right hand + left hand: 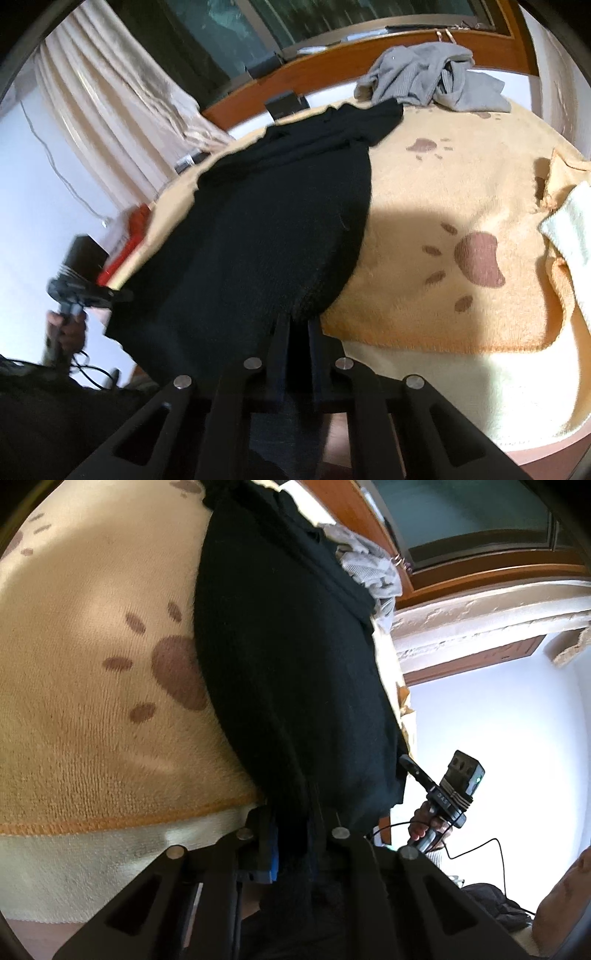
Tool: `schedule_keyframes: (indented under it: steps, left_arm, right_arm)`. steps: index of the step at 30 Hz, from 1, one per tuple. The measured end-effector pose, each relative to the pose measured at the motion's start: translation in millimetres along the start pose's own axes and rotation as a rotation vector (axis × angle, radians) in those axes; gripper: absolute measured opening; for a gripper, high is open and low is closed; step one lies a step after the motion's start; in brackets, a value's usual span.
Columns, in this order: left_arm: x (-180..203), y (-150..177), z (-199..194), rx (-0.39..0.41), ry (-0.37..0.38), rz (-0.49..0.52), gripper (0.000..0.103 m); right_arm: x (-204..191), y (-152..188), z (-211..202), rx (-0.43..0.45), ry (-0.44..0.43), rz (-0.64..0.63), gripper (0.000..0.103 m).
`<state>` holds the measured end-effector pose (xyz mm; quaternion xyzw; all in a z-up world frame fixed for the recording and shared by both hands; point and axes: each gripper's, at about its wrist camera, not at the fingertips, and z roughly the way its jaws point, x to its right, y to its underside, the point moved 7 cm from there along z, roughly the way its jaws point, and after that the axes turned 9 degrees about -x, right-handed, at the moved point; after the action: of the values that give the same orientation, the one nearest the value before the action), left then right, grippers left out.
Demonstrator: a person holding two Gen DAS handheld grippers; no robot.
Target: Fold clothes
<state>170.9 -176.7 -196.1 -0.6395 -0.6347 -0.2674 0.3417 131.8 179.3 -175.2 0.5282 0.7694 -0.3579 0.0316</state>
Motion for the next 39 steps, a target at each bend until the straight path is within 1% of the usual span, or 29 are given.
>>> schedule_keyframes:
  steps: [5,14,19,22,28,32,36,39]
  left_arm:
    - [13.8,-9.0,-16.7,0.053,0.023,0.031,0.011]
    - [16.4,-24.0,-40.3,0.127,0.055,0.045,0.011]
    - [15.4,-32.3,-51.7,0.167,0.07,0.04,0.011]
    - [19.3,-41.2,-60.4,0.189,0.076,0.047,0.011]
    - [35.2,-66.2,-82.9,0.249,0.077,0.085,0.011]
    - [39.2,-85.9,-91.9,0.268,0.083,0.094,0.011]
    - [39.2,-108.3,-92.7,0.271,0.084,0.086,0.011]
    - [40.9,-131.1,-91.2,0.274,0.091,0.08,0.011]
  right_arm:
    - [-9.5,-15.5,-19.7,0.065,-0.044,-0.016,0.009]
    - [-25.5,-41.6,-25.6,0.107,-0.044,-0.074,0.009]
    - [-30.1,-63.5,-34.5,0.146,-0.057,-0.092,0.009]
    - [-32.3,-76.6,-38.4,0.164,-0.049,-0.104,0.009]
    - [-44.2,-108.0,-42.3,0.19,-0.034,-0.15,0.009]
    - [-50.4,-133.3,-38.9,0.201,-0.031,-0.177,0.009]
    - [-47.9,-157.6,-27.5,0.197,-0.03,-0.165,0.009]
    - [-42.6,-175.5,-19.2,0.196,-0.03,-0.137,0.009]
